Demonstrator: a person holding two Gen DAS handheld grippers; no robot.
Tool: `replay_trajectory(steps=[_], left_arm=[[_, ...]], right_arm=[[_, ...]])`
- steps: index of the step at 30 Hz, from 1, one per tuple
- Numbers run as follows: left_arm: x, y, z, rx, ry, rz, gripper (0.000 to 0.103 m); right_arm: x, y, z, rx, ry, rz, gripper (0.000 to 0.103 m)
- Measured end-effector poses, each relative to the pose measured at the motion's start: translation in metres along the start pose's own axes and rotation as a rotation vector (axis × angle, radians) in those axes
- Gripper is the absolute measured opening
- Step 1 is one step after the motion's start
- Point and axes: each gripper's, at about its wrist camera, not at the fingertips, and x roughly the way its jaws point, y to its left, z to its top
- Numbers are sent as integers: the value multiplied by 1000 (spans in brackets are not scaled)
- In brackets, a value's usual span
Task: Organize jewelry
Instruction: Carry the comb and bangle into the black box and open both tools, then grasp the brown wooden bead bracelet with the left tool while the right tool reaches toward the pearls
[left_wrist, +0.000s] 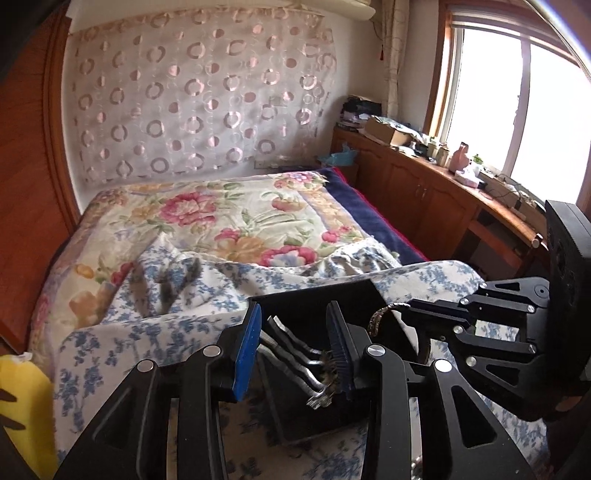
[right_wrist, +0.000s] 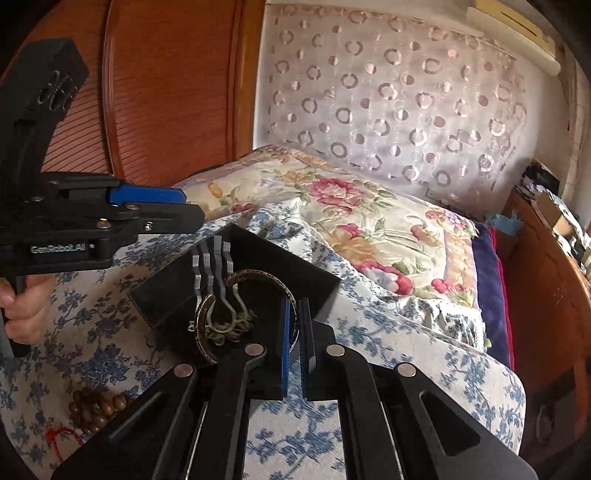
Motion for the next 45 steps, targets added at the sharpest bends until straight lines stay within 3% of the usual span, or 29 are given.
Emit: replay_trajectory(steps=[3,12,22,31,45], left_arm=[[-9,4,-7,14,-4,30,42],[-21,16,-36,-14,38,45,42],[-42,5,-63,-23,51,33,43],[-59,-14,-91,-17,61,19,44],[-86,-52,-119,22,57,3,45]], right_arm=[[5,7,3,-18,8,9,5],[19,18,0,-35,53,36,11],[-12,20,-10,-6,18,17,12],[-59,19,-44,45,-4,1,12],[-90,-8,-118,140,82,-73,14]])
